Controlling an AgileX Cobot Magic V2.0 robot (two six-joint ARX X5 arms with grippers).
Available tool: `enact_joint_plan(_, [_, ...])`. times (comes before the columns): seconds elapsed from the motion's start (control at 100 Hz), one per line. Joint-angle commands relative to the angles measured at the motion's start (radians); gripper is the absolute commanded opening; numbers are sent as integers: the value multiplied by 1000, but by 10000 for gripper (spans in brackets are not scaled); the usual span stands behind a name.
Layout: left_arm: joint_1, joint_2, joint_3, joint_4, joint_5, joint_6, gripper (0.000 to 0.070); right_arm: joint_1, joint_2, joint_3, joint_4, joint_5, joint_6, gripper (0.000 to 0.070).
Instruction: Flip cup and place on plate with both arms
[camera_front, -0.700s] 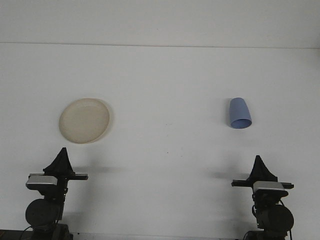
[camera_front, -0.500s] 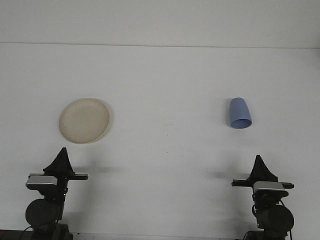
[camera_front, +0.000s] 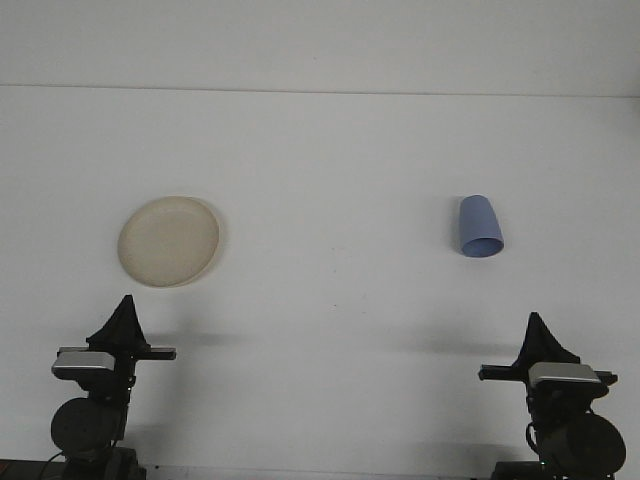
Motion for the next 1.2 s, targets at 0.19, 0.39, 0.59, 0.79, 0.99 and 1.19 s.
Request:
enact_joint_plan(0.19, [-1,-1,-20,17,4,5,12,-3,235,329,-294,-1,6,0])
enact_joint_plan(0.39, [-1,-1,-20,17,4,5,12,-3,438,544,-557,-2,7,0])
enact_joint_plan(0.59, [-1,-1,-20,17,4,5,12,-3,556,620,-654,-4,8,0])
enact_joint_plan(0.79, [-1,-1,-20,17,4,5,12,-2,575,620,-669,-4,12,0])
enact_joint_plan(0.99, [-1,-1,-20,17,4,5,12,-3,574,620,-670,-1,16,103])
enact_joint_plan(1.19, [-1,-1,-20,17,4,5,12,-3,573,620,-671,0,19,496])
